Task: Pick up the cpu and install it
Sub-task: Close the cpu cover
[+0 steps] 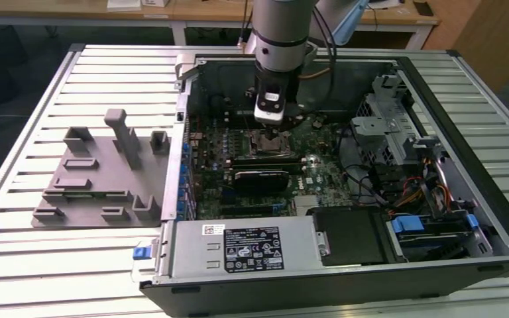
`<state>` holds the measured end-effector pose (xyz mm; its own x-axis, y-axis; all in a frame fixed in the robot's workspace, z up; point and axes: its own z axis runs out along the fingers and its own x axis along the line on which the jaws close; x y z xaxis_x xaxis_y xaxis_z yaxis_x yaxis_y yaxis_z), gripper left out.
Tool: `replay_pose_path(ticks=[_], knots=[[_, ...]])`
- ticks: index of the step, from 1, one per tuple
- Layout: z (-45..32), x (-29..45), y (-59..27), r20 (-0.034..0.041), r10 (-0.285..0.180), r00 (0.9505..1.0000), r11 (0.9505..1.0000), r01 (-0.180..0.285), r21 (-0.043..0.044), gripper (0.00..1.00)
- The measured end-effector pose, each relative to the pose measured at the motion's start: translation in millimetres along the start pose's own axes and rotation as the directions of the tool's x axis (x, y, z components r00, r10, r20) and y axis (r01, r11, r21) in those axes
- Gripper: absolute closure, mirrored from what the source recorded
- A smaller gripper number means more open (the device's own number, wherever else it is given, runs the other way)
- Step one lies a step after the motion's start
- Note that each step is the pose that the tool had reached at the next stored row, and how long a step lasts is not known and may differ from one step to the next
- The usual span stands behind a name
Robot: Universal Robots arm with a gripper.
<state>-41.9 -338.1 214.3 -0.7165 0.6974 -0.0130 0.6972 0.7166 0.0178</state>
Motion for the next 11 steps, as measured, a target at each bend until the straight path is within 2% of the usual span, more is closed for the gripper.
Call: replay_pose_path(ticks=[5, 8, 11], knots=[[0.7, 0.0, 0.1, -0.0009, -0.09, 0.996, 0.996, 0.09, -0.0002, 0.89], [1.0, 0.0, 0.0, 0.0004, -0.144, 0.9896, 0.9896, 0.144, 0.0017, 0.89], [1.3, 0.0, 0.0, 0.0015, -0.196, 0.9806, 0.9806, 0.196, 0.0036, 0.89]])
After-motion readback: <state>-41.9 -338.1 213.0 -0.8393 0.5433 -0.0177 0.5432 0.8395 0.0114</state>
